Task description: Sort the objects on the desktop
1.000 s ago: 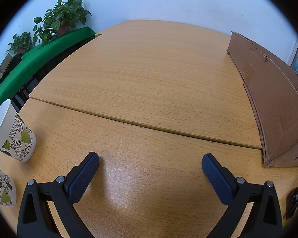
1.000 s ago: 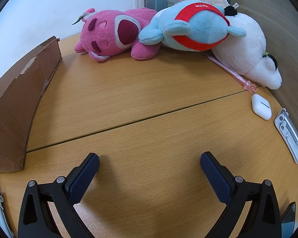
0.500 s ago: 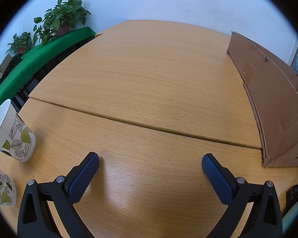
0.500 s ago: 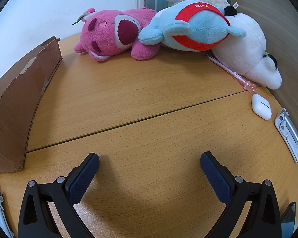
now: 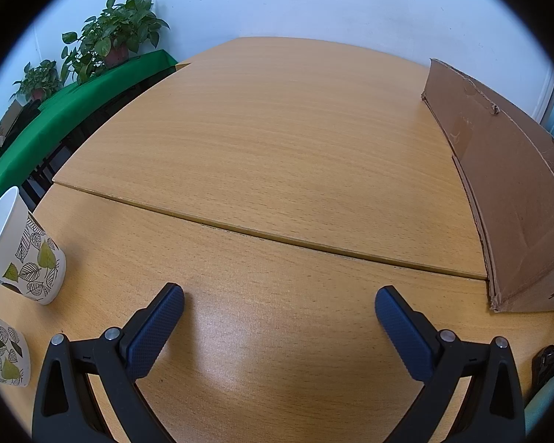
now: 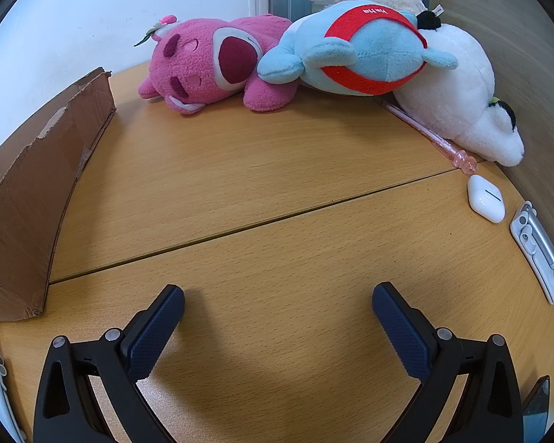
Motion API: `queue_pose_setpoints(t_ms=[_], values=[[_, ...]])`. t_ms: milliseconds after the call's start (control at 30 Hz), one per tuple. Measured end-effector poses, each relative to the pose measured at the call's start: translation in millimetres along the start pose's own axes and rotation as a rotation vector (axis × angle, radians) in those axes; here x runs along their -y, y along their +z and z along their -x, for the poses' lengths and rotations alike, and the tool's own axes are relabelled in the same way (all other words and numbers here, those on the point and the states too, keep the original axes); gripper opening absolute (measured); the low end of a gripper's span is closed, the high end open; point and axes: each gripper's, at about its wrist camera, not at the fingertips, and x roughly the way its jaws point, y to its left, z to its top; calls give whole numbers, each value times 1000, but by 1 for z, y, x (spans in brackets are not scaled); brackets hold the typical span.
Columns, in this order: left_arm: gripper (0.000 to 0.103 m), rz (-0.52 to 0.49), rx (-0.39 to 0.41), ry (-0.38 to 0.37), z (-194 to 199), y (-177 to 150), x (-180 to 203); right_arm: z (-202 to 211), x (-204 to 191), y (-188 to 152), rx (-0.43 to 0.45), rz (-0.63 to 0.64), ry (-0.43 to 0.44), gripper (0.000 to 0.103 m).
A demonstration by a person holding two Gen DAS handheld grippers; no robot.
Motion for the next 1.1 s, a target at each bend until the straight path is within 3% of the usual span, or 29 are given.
queue_pose_setpoints(t_ms=[200,333,367,467,533,633,700,767,833,900,967,1100], values=[[103,-2,0,0,-1,1,0,8,0,-9,-38,4,4,103],[103,1,-1,4,-1,1,1,40,-15,-40,-52,37,55,103],[103,-3,-10,1,0,1,1,52,-20,-49,-21,74,72,103],[101,-9,-37,-3,12,-9,9,96,-37,-74,114,185,12,103],[99,-18,-4,-28,33,-18,16,131,-46,-86,207,220,26,103],[99,-19,102,-128,92,-29,32,204,-61,-110,413,273,89,103],[100,-38,162,-208,133,-36,47,243,-90,-121,557,402,36,103],[101,-66,201,-281,162,-43,60,272,-107,-135,681,428,35,103],[102,-80,213,-342,181,-55,76,273,-120,-130,634,423,82,103],[102,-100,172,-385,184,-63,92,257,-132,-123,476,402,227,103],[102,-111,145,-423,181,-69,101,240,-140,-121,388,380,312,103],[102,-128,65,-456,156,-78,121,237,-166,-155,380,384,405,103]])
